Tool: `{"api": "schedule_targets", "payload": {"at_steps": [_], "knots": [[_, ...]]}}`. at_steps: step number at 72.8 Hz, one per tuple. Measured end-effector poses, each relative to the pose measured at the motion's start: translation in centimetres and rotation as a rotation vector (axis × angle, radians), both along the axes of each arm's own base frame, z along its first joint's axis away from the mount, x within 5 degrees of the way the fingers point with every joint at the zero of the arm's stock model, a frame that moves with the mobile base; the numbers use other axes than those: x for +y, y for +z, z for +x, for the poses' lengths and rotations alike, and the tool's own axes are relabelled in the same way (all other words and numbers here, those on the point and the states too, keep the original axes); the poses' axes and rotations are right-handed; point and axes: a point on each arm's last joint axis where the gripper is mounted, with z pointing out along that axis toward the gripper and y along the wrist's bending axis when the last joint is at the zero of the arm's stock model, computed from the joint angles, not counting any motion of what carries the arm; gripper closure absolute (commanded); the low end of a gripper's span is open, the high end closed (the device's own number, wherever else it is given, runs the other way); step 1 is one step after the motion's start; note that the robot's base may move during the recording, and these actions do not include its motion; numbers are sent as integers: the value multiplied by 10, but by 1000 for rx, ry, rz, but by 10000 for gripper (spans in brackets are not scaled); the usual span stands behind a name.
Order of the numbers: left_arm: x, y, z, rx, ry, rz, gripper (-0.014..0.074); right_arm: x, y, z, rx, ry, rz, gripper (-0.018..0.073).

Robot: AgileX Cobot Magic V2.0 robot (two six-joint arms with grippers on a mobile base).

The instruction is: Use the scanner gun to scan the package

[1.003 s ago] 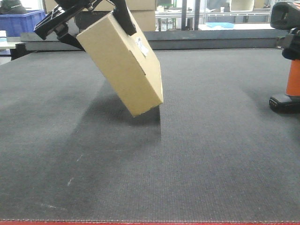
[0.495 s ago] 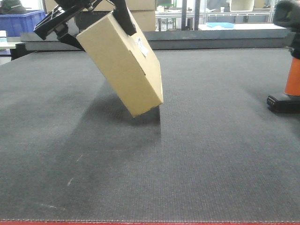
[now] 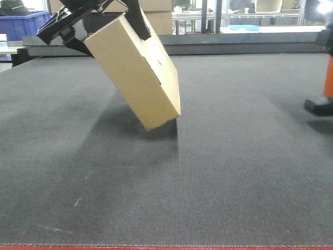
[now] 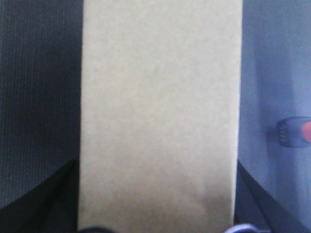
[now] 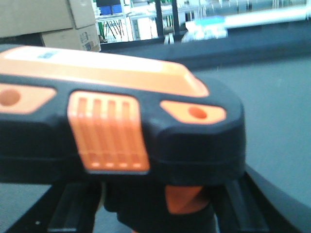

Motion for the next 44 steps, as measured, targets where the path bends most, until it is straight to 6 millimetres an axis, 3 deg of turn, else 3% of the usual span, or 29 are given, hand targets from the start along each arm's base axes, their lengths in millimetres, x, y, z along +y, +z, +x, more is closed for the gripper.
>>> {"api": "schedule_targets", "payload": {"at_steps": [21,32,44], "knots": [[0,0,0,5,-2,2,707,-1,44,11,24,-5,-357,725],[0,0,-1,16,-4,-4,707,-1,51,17,70,3,-490,720],[-1,0,-2,25,-4,-14,707,-3,51,18,92,-9,-516,720]]}}
